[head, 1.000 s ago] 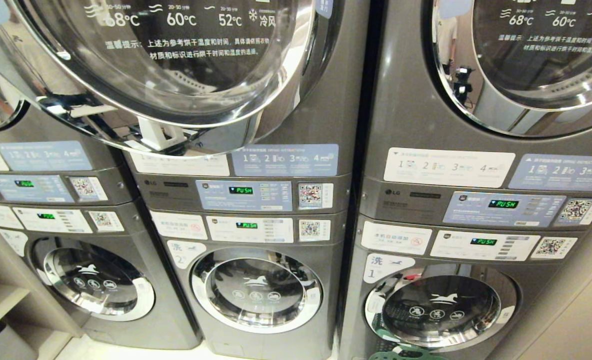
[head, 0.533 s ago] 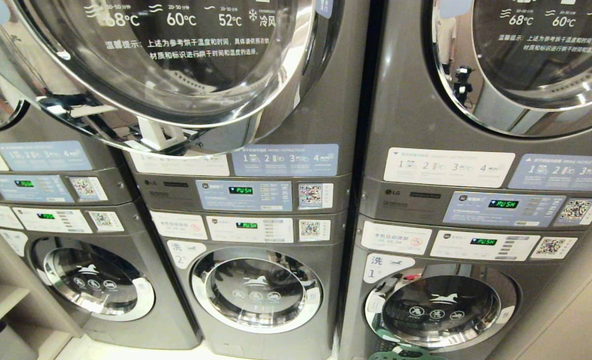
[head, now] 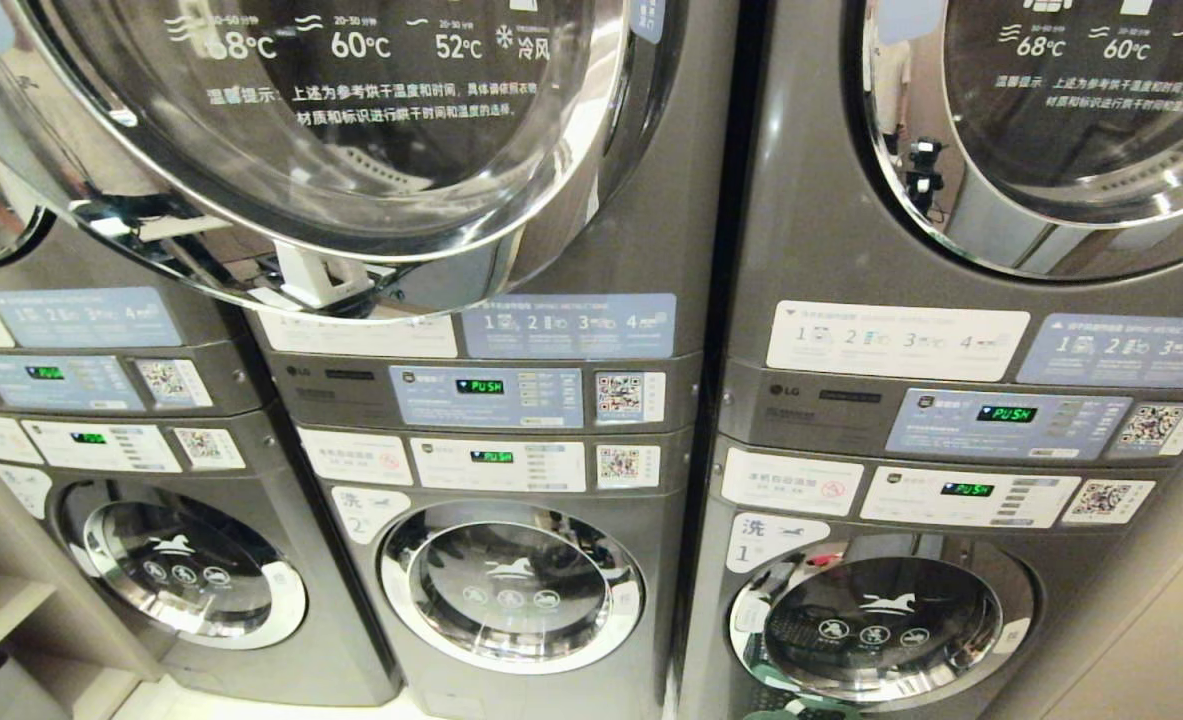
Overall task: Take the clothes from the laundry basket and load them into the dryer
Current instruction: Close the dryer
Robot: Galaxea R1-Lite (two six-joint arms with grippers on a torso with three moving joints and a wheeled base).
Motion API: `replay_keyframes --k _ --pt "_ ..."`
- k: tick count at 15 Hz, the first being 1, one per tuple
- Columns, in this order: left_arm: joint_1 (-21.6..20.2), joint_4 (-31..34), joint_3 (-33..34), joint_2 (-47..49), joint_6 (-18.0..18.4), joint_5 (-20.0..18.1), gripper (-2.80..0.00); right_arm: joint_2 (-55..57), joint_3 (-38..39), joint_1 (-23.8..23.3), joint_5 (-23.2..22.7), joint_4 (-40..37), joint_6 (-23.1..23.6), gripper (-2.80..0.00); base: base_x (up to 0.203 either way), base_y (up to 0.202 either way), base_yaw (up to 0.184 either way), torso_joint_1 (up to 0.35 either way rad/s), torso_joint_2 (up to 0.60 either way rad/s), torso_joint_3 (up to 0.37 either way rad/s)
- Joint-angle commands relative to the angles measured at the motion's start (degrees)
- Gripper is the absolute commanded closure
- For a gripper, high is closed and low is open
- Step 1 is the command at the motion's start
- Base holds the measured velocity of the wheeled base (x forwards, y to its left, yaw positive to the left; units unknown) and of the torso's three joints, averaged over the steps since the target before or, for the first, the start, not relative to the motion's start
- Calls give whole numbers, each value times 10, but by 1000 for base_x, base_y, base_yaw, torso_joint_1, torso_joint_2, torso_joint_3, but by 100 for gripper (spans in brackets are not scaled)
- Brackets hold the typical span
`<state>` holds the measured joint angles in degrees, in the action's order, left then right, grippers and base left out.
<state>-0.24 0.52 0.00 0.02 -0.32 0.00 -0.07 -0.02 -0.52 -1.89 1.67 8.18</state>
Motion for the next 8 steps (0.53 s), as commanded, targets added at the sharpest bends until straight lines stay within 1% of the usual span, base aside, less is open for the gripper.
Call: replay_keyframes --k 1,8 --pt "0 0 1 -1 0 0 0 1 7 0 0 0 1 0 178 0 0 3 -12 2" --pt "0 0 1 -1 0 0 0 1 7 0 0 -1 1 0 198 0 0 7 3 1"
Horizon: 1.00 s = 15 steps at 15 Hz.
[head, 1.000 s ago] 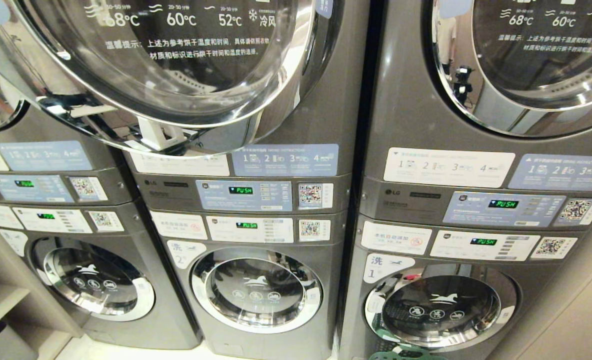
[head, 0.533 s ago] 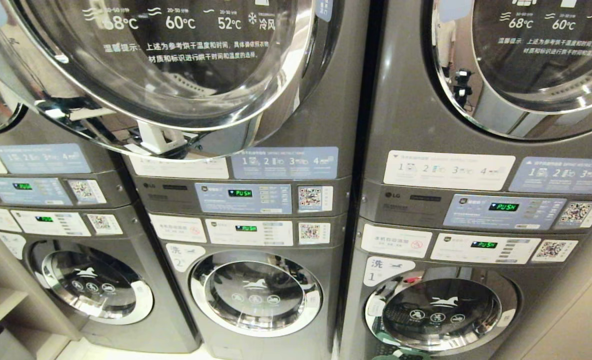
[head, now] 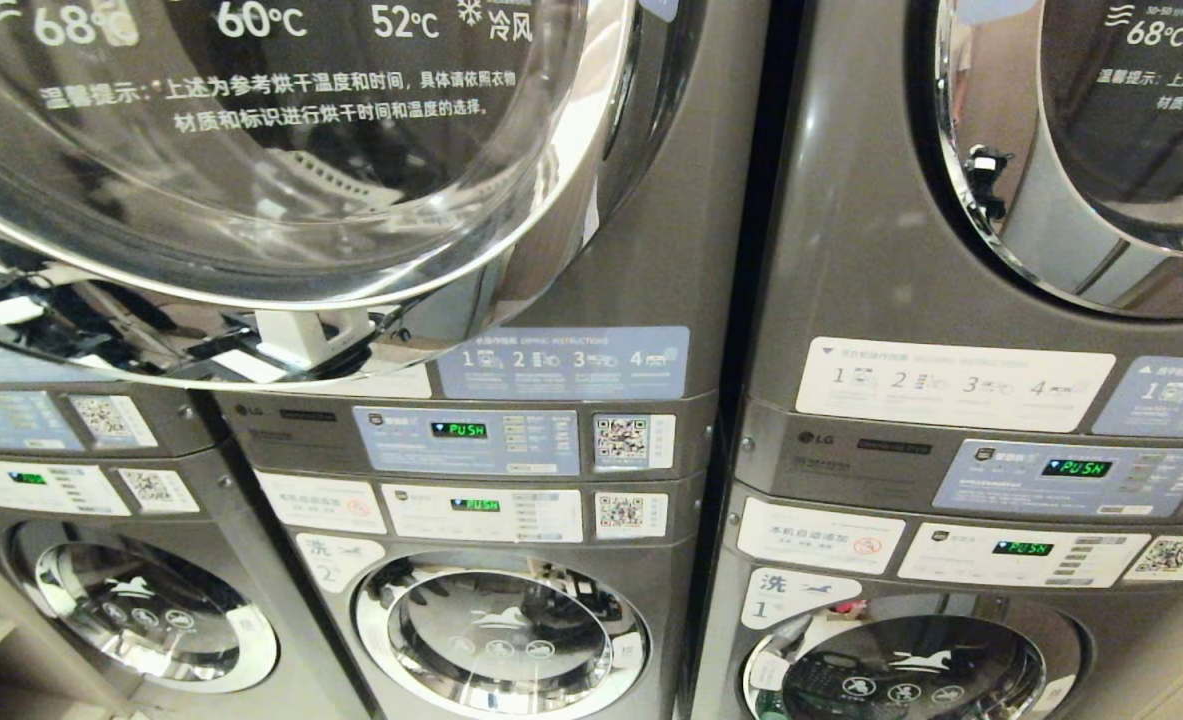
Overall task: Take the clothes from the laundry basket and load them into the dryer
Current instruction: Close the dryer
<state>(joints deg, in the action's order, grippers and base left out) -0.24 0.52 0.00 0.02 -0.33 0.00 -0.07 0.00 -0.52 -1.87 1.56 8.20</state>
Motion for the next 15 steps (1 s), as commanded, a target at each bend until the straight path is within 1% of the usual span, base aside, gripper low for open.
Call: replay_keyframes --k 1,9,14,15 --pt "0 0 1 -1 0 0 0 1 7 0 -1 0 1 0 196 0 0 2 1 -2" --pt "0 0 1 -1 0 0 0 1 7 0 -1 0 1 0 190 0 0 3 4 4" --pt "0 0 0 -1 3 0 0 1 7 0 -1 1 -1 0 12 0 0 -1 4 3" --pt "0 -8 -3 -1 18 -2 0 1 7 0 -1 1 -1 0 0 0 0 0 0 0"
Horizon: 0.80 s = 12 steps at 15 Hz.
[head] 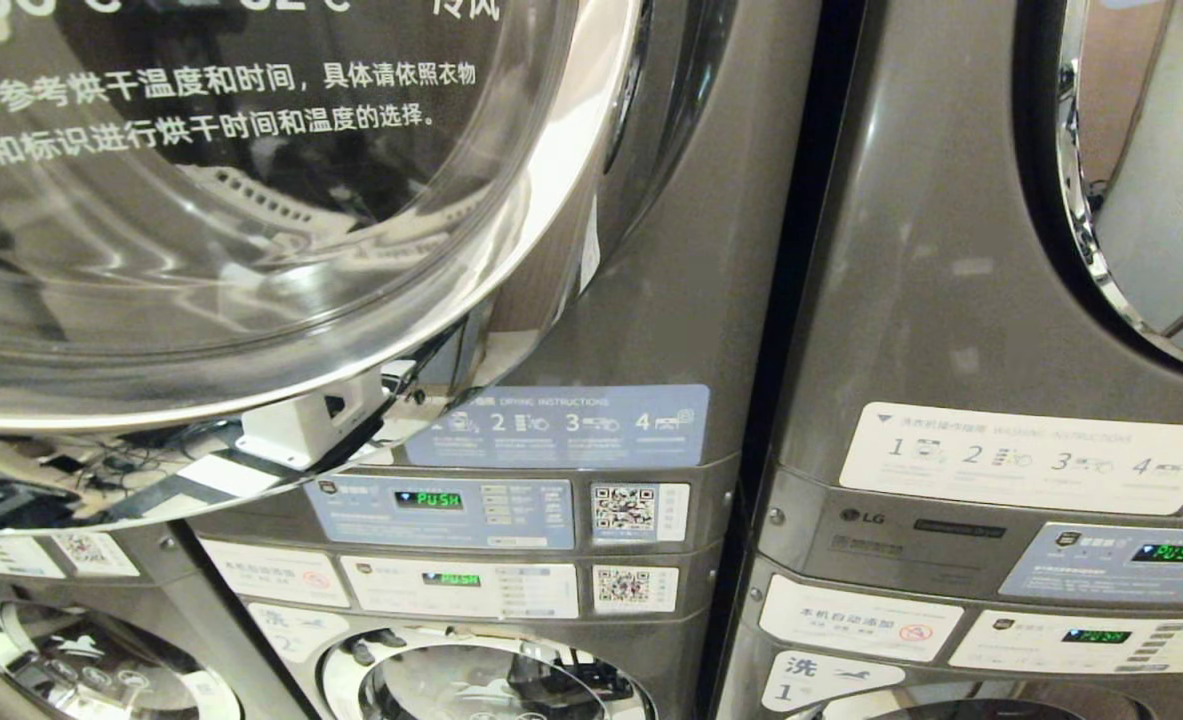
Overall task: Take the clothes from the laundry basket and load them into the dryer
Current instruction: Close the dryer
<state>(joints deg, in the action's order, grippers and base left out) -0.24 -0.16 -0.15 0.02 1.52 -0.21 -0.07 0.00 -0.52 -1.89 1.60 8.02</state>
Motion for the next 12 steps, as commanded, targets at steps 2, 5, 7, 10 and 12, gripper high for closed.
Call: replay_keyframes --k 2,5,7,10,12 --pt "0 -43 -50 0 24 -15 0 1 7 0 0 2 -1 0 0 0 0 0 0 0" --pt "0 -44 -218 32 52 -47 0 1 7 0 0 0 1 0 0 0 0 0 0 0" --pt "0 -40 -318 70 68 -55 0 1 7 0 0 0 1 0 0 0 0 0 0 0" --pt "0 -39 -425 127 77 -61 0 1 6 0 0 -1 2 0 0 0 0 0 0 0" --pt "0 -40 -477 177 79 -60 0 1 6 0 0 -1 2 0 0 0 0 0 0 0"
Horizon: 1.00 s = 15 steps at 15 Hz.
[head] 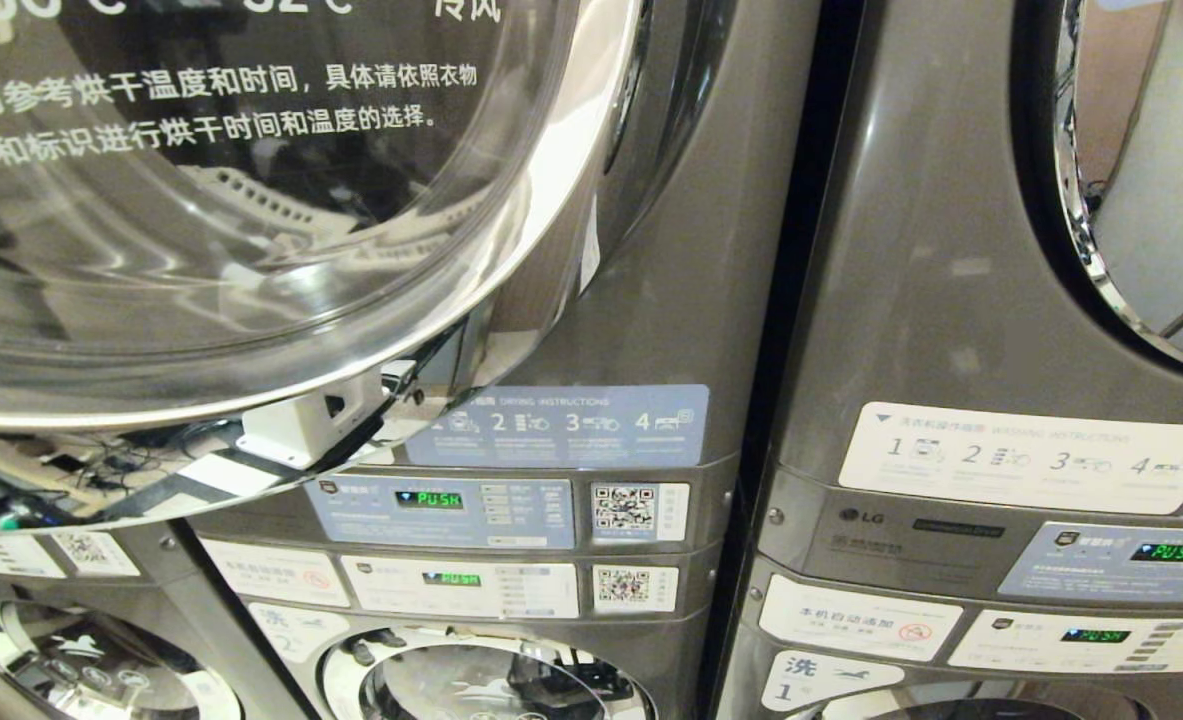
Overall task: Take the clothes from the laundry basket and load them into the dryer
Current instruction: Close the dryer
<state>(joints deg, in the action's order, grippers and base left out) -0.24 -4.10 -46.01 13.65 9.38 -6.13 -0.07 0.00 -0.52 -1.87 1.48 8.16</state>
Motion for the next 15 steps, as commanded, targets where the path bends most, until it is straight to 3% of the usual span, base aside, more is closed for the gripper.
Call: replay_keyframes --k 1,6,12,15 --pt "-1 -2 -44 73 1 2 0 1 6 0 -1 0 0 0 0 0 0 0 0 0" --pt "-7 -75 -174 241 9 47 0 1 7 0 -1 1 -2 0 0 0 0 0 0 0" --pt "-9 -77 -163 272 16 139 0 1 8 0 -1 4 -7 0 0 0 0 0 0 0" --pt "-8 -75 -145 277 15 145 0 1 8 0 -1 4 -11 0 0 0 0 0 0 0"
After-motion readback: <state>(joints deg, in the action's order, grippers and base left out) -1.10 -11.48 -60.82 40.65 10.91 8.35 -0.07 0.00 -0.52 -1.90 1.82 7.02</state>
